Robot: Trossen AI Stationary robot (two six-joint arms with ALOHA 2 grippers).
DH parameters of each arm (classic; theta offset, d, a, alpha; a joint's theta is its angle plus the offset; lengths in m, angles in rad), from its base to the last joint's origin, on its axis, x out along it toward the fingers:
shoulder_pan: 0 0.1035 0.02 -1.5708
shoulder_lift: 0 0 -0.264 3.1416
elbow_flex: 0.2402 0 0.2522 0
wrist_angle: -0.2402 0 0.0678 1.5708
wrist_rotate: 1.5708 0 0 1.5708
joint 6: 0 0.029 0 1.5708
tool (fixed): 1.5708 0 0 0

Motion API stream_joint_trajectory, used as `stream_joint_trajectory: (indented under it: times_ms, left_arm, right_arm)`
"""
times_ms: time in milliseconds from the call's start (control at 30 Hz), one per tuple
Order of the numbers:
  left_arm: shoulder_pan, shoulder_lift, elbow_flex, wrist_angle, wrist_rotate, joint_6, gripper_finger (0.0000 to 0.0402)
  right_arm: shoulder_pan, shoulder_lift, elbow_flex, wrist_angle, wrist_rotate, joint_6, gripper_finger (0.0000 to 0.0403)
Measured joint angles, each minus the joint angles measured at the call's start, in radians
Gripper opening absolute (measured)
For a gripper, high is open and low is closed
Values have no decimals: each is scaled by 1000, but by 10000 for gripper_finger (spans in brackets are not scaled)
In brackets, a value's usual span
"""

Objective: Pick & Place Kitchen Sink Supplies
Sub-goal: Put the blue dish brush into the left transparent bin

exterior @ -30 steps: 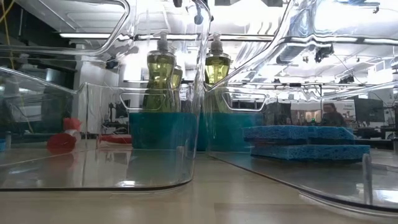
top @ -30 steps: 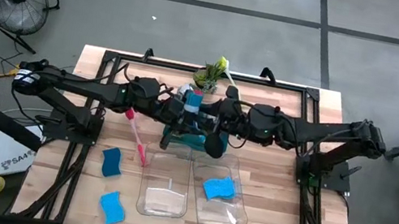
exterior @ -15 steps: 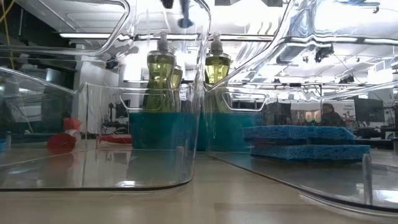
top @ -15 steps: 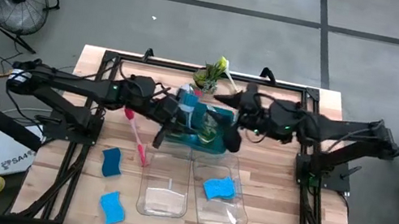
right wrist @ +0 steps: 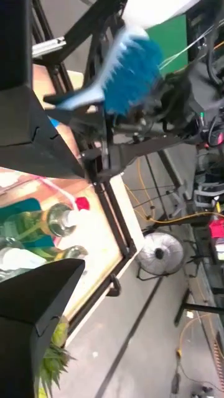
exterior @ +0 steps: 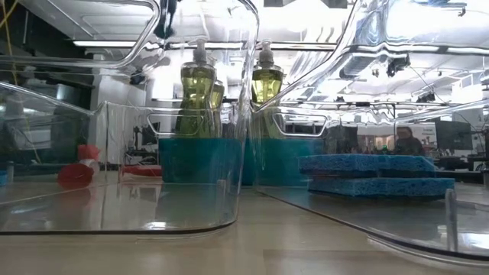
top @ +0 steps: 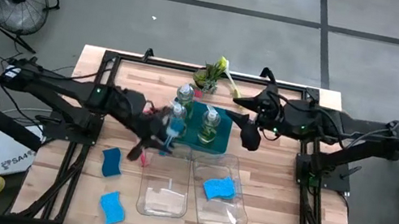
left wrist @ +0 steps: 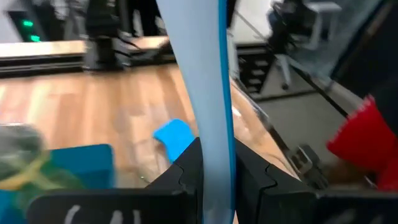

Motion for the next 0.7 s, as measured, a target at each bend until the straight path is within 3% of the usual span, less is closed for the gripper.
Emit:
stream_joint_trajectory:
  times_ms: [167, 300, 433, 700]
  left_arm:
    - [-86, 12, 1, -88, -17, -28, 45]
    - [-136, 23, -1, -152, -89, -13, 45]
    - [-161, 51, -1, -158, -142, 118, 45]
    - [-159, 139, 0, -242, -151, 370, 45]
  right_arm:
    - [0, 0, 0, -15, -23, 25, 217]
    - [15, 0, 0, -21, -19, 27, 216]
    - [29, 1, 0, -24, -18, 25, 217]
    - [35, 2, 0, -40, -19, 33, 218]
